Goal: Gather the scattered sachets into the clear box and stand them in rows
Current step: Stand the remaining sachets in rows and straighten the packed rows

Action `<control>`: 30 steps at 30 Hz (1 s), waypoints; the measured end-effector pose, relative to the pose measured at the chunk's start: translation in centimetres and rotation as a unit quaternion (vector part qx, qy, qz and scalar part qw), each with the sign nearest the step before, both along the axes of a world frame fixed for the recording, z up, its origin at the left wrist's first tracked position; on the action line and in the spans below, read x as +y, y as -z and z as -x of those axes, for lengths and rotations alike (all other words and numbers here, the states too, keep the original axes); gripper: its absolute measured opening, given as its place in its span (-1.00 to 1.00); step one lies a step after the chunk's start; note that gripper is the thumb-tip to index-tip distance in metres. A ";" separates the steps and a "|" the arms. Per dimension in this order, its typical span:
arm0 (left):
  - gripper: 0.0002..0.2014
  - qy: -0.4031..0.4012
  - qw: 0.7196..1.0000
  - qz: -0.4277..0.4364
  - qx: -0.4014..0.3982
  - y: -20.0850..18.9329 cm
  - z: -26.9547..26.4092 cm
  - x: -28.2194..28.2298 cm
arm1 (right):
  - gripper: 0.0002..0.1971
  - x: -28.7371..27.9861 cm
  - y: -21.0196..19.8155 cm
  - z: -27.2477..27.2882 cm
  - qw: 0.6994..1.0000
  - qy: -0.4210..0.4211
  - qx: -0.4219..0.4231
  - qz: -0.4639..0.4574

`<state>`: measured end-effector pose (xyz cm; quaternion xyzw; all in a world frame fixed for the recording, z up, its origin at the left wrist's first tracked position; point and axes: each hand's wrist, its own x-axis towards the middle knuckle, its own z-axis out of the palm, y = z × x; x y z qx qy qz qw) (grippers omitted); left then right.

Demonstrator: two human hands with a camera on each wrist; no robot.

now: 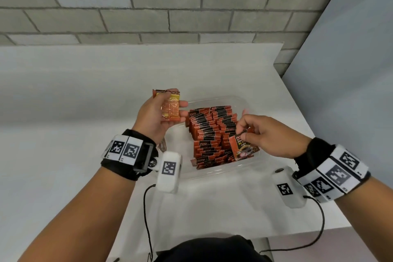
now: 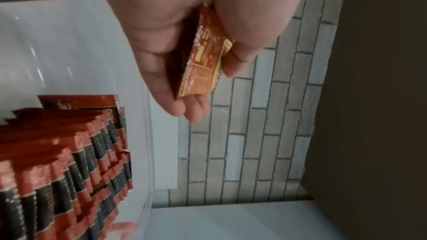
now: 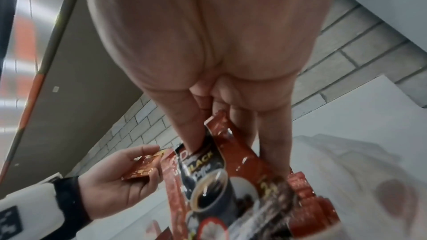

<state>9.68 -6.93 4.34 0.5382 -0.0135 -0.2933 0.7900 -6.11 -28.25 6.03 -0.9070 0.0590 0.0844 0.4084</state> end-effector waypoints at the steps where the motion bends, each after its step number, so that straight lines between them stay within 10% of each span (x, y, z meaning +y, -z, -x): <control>1: -0.79 -0.004 1.000 0.003 0.004 0.1 0.0 0.2 | -0.86 0.1 0.1 0.2 1.000 -0.004 0.006 0.002; 30: -0.80 0.012 0.999 -0.051 -0.015 1.7 0.6 1.2 | -0.75 0.3 -0.2 0.2 0.974 -0.094 0.137 0.151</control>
